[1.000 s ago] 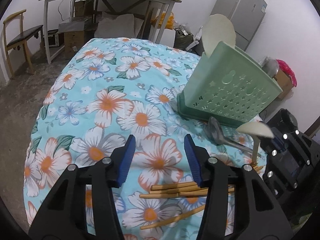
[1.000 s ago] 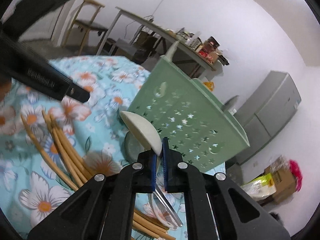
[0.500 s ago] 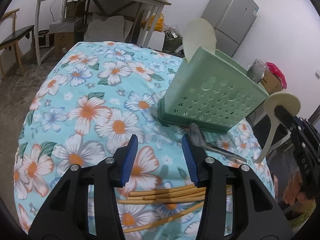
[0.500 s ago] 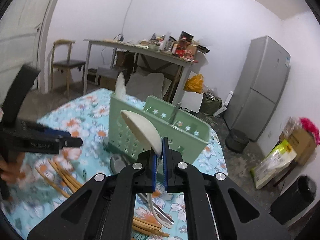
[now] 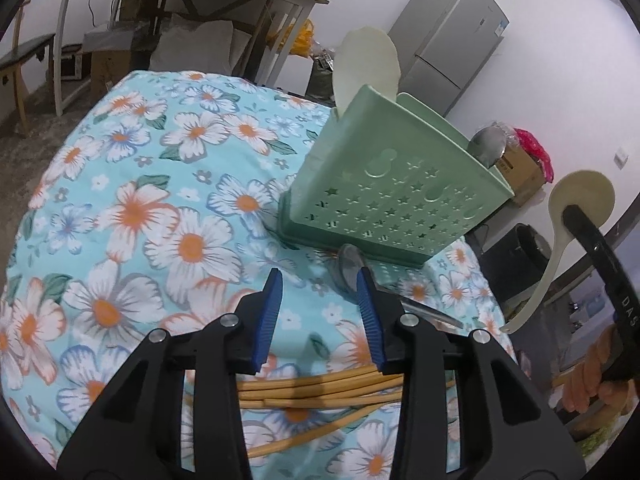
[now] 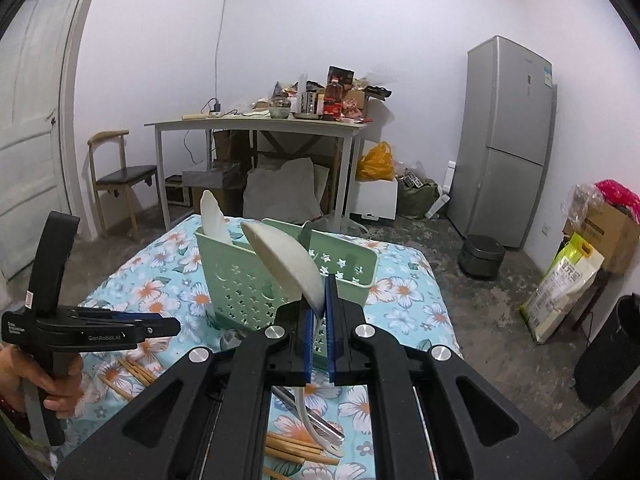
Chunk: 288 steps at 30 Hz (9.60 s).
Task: Organize utensils
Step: 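Lift the ladle with the right gripper and carry it over the green holder, then lower the ladle into the green holder and open the right gripper, then move both grippers down to the wooden chopsticks lying on the cover, then close the left gripper on one wooden chopstick and lift it, then close the right gripper on another wooden chopstick and lift it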
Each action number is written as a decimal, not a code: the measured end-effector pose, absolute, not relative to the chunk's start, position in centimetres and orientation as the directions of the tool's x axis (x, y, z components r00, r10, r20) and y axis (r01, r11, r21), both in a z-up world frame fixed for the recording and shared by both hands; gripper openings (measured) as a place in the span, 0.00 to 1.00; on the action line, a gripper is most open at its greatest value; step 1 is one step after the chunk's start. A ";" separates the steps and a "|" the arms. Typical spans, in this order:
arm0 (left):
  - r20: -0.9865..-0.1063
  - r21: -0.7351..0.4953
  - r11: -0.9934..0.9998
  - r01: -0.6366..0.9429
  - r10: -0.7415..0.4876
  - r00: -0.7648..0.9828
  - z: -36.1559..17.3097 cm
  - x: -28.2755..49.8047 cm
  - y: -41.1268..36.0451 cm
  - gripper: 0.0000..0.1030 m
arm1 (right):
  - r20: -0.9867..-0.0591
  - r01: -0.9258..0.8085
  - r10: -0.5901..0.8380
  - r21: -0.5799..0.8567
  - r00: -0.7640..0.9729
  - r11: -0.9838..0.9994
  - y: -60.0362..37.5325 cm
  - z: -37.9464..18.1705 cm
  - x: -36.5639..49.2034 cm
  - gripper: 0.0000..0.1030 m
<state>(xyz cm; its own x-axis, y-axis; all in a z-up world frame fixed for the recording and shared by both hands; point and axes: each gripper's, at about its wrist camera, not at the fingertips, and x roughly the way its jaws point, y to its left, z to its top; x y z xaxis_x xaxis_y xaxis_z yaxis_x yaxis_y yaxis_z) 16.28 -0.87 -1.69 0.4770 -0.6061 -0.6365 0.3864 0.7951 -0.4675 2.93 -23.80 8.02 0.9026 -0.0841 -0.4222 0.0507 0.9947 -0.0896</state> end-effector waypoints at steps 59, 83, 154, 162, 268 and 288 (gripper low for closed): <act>-0.317 -0.354 0.783 0.511 -0.614 0.723 12.2 12.6 0.0 0.02 | -0.430 0.072 -0.081 -0.038 0.899 0.997 -25.3 7.5 2.1 0.05; -0.329 0.075 0.889 0.453 -0.406 0.853 16.5 19.2 -5.2 0.02 | -0.432 0.054 -0.069 -0.046 0.899 0.997 -24.9 7.8 2.5 0.05; -0.573 -0.419 0.830 0.369 -0.556 0.602 1.2 14.6 2.5 0.73 | -0.319 0.050 0.054 0.309 0.946 0.950 -32.9 9.2 7.2 0.64; -0.586 -0.415 0.839 0.352 -0.542 0.603 1.3 11.2 3.4 0.79 | -0.371 0.036 0.056 0.237 0.927 0.971 -28.9 10.3 3.2 0.77; -0.527 -0.839 0.505 -0.200 -0.665 0.530 -12.2 9.4 10.0 0.14 | -0.693 -0.036 -0.031 -0.082 0.720 0.996 -16.5 -5.4 -2.3 0.82; -0.509 -0.811 0.582 -0.053 -0.658 0.555 -11.3 9.1 8.7 0.15 | -0.733 -0.397 0.037 -0.325 0.679 0.858 -9.8 -5.8 1.8 0.30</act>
<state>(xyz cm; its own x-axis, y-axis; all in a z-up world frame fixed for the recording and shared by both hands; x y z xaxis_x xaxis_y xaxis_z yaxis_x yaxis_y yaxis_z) 9.07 8.74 -11.34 0.5547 -0.6585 -0.5086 -0.0530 0.5821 -0.8114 1.81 -9.80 -5.79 0.6789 0.0366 -0.7333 -0.3971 0.8584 -0.3248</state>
